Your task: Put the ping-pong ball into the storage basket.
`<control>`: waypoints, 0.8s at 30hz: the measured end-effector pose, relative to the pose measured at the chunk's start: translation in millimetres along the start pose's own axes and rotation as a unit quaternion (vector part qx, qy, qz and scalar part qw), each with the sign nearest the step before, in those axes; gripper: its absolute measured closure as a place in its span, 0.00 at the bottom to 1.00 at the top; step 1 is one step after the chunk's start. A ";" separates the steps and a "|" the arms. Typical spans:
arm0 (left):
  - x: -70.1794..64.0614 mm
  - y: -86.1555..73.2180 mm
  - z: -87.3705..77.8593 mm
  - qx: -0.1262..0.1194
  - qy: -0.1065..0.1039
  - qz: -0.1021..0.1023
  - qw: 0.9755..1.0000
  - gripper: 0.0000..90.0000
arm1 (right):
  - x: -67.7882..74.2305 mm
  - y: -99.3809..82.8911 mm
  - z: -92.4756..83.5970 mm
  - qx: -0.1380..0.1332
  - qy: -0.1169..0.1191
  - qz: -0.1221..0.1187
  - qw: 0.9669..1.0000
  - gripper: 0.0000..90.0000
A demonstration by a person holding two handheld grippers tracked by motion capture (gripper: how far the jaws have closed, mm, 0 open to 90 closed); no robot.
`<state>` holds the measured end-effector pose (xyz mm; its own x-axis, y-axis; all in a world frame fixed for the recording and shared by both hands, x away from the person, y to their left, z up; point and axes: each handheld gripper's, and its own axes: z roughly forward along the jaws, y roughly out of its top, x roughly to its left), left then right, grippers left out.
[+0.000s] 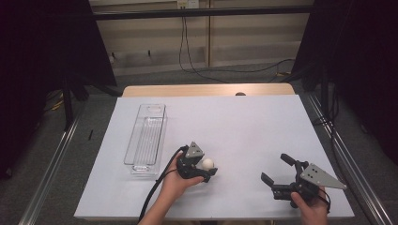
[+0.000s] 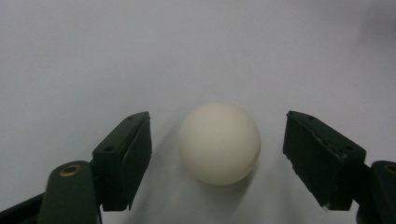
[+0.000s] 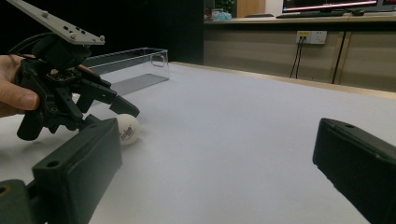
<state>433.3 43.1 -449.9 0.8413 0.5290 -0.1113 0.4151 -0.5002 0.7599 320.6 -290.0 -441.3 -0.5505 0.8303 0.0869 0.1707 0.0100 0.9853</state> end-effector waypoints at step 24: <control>0.2 2.8 2.3 0.020 0.009 -0.002 1.000 0.40 | 0.1 0.1 -0.1 0.000 0.001 0.000 1.000 0.01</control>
<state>435.4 40.3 -449.2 0.8331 0.5436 -0.1020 0.4322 -0.5249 0.7332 320.6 -289.9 -441.2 -0.5526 0.8290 0.0864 0.1699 0.0105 0.9854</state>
